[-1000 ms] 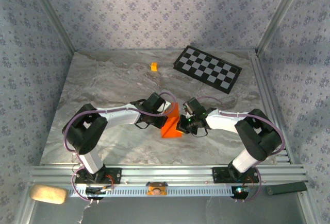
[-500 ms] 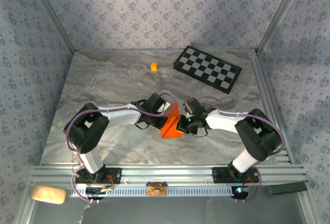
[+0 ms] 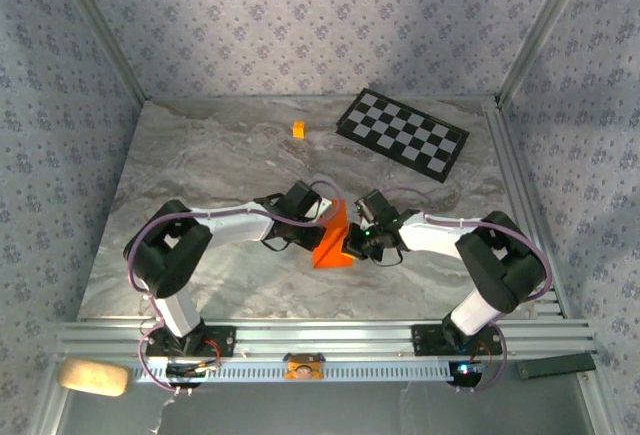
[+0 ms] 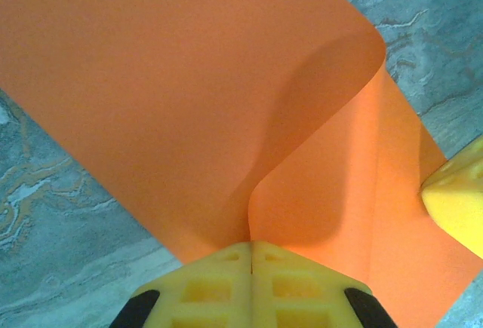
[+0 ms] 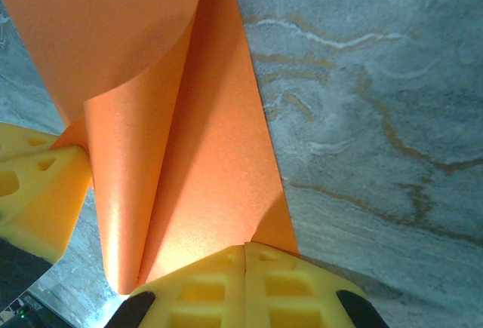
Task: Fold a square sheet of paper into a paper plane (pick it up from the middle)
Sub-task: Fold the triangle a second time at the center of the table.
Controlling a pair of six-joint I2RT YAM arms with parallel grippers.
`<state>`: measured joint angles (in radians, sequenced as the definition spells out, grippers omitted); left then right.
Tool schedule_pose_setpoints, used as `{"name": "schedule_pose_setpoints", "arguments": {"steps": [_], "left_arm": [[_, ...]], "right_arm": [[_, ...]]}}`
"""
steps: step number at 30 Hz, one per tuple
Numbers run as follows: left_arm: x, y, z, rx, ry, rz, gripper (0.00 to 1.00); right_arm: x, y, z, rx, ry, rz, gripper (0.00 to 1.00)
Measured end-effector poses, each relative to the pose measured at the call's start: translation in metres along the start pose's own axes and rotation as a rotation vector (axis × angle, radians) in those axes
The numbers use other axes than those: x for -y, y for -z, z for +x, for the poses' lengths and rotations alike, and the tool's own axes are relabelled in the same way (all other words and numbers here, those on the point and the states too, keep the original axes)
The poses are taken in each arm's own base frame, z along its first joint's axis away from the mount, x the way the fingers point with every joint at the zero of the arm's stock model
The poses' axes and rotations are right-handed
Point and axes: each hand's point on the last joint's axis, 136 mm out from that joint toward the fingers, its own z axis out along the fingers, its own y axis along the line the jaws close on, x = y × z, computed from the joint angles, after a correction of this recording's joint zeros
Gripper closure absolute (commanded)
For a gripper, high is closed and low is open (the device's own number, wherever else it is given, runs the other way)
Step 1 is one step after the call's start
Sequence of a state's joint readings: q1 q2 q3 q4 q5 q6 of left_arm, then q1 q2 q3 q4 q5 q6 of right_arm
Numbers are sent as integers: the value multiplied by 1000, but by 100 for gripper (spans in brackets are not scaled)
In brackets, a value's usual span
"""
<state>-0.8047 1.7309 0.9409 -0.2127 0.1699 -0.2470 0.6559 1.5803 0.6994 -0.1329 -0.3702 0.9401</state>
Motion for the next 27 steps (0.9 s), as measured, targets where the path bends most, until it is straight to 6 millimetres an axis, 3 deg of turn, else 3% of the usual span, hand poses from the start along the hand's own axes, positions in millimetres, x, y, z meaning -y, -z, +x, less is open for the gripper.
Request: {"name": "schedule_pose_setpoints", "arguments": {"steps": [27], "left_arm": [[-1, -5, 0, 1, 8, -1, 97]], "right_arm": [[1, 2, -2, 11, 13, 5, 91]]}}
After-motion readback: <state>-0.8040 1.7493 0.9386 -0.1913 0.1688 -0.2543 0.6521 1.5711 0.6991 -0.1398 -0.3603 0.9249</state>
